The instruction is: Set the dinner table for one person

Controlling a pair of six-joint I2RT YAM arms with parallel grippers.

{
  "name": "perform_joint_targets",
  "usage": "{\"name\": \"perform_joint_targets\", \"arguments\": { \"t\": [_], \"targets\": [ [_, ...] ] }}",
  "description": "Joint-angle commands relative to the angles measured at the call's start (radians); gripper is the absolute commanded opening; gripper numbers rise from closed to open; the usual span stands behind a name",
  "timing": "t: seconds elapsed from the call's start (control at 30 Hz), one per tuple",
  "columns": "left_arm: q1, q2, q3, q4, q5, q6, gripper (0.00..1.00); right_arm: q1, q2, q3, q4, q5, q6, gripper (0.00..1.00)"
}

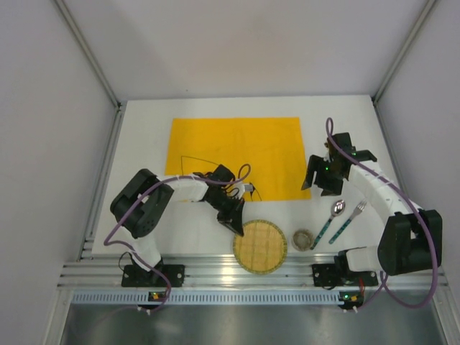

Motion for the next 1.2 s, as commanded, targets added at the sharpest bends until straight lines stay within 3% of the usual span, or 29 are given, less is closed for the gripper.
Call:
{"name": "perform_joint_targets", "arguments": {
  "t": [0.0, 0.13, 0.3, 0.43, 0.73, 0.93, 1.17],
  "targets": [
    [-0.005, 0.016, 0.003, 0.027, -0.078, 0.033, 0.0, -0.007, -0.005, 0.024, 0.0, 0.008, -0.021, 0.72],
    [-0.005, -0.001, 0.015, 0.012, -0.043, 0.037, 0.0, -0.012, -0.003, 0.018, 0.005, 0.005, -0.033, 0.72],
    [0.03, -0.07, 0.161, -0.083, -0.05, 0.05, 0.0, -0.024, -0.014, 0.02, 0.013, -0.013, -0.052, 0.72],
    [0.168, -0.065, 0.291, -0.101, 0.02, 0.034, 0.0, -0.029, -0.033, 0.032, 0.03, -0.076, -0.069, 0.72],
    [0.427, 0.114, 0.572, -0.023, 0.157, -0.045, 0.0, -0.027, -0.076, -0.031, 0.054, -0.127, -0.072, 0.72],
    [0.486, 0.264, 0.701, 0.094, 0.108, -0.16, 0.0, -0.027, -0.083, -0.048, 0.063, -0.133, -0.076, 0.72],
    [0.497, 0.309, 0.744, 0.084, -0.046, -0.156, 0.0, -0.029, -0.091, -0.025, 0.059, -0.134, -0.095, 0.72]
  ]
}}
